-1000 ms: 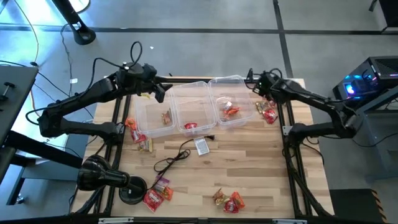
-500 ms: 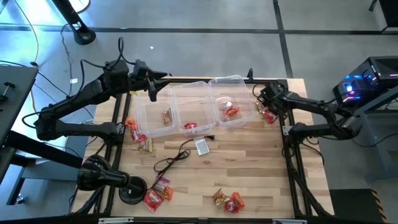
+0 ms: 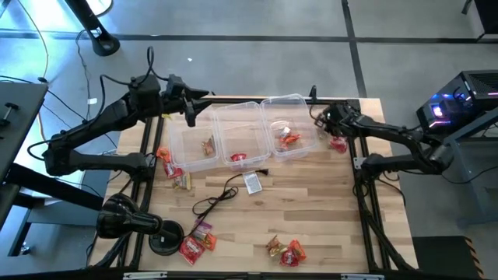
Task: Sort candy
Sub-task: Put the gold candy pack into the left transparent bin
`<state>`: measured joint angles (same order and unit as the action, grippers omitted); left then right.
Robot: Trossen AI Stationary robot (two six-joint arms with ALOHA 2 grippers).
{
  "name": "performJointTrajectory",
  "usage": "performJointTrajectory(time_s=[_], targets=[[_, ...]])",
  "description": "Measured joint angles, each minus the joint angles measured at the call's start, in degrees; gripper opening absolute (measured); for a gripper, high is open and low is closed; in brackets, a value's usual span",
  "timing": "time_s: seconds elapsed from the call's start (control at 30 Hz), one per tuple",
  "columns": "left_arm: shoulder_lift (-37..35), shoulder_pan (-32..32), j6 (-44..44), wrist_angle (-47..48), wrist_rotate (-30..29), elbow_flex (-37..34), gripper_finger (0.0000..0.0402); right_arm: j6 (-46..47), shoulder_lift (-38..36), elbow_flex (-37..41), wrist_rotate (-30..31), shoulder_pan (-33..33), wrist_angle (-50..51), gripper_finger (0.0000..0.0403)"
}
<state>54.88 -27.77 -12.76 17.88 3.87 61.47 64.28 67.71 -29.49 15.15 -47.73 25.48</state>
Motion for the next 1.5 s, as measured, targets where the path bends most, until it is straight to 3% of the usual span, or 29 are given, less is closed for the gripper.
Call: performJointTrajectory(time_s=[0.3,0.53,0.73,1.1,1.33,1.5], targets=[[-2.0,0.0,3.0,-4.5,-2.4,4.5,0.0204,-12.1,-8.2,-16.0,11.1,6.7,4.0,0.0001],[-2.2,0.0,3.9,-3.1,-4.7,6.0,0.0204,-26.2,-5.9,-29.3,13.8,11.5,1.5,0.0000],[-1.9,0.0,2.9,1.5,-7.3,6.0,0.0204,-30.4,0.9,-34.4,5.0,16.9,-8.1,0.0000],[-1.6,0.1,-2.3,8.6,-8.6,5.5,0.0204,-25.8,20.3,-35.3,-16.0,25.1,-48.0,0.0000],[0.5,1.7,-8.4,10.7,-5.0,-0.3,0.0204,-26.1,31.4,-44.3,-23.0,28.8,-49.5,0.0000],[3.2,3.1,-12.7,7.3,-4.0,-4.1,0.0204,-31.3,36.0,-53.4,-24.7,30.2,-39.7,0.0000]])
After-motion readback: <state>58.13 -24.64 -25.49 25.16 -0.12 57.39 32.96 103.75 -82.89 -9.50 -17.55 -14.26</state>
